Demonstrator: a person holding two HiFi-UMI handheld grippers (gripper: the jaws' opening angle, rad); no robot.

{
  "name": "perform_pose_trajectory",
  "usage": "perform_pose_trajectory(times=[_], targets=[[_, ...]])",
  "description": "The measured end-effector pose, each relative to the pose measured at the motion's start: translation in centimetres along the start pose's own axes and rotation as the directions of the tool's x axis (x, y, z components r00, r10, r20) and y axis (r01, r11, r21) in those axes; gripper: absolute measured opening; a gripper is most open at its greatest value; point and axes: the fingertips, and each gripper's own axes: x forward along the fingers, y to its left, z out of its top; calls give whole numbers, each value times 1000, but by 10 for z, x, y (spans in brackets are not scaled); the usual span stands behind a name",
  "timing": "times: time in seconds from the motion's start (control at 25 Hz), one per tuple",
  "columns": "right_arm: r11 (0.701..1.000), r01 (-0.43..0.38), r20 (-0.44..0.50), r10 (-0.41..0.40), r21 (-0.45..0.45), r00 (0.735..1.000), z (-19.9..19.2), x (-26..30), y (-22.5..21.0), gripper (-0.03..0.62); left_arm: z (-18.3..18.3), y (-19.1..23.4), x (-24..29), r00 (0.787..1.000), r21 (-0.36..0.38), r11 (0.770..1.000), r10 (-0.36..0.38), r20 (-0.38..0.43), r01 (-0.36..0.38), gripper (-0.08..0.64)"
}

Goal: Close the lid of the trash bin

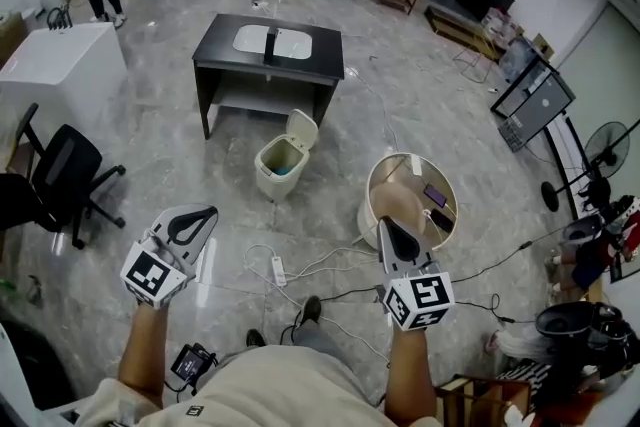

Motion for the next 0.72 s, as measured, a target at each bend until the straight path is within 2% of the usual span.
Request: perform_pose_trajectory(times=[0.2,0.36,0.72], targets=[[999,-46,2,46,7,999,0,46,5,25,-8,30,-3,998,-38,998,56,-37,-57,15],[996,-84,-1,84,18,996,-4,73,-17,25,-4,37,17,993,-11,994,107,-42,-108,15],[983,-182,-6,183,21,983,-1,140,-67,25,-3,52,74,981,-34,982,181,-75,-184,15]])
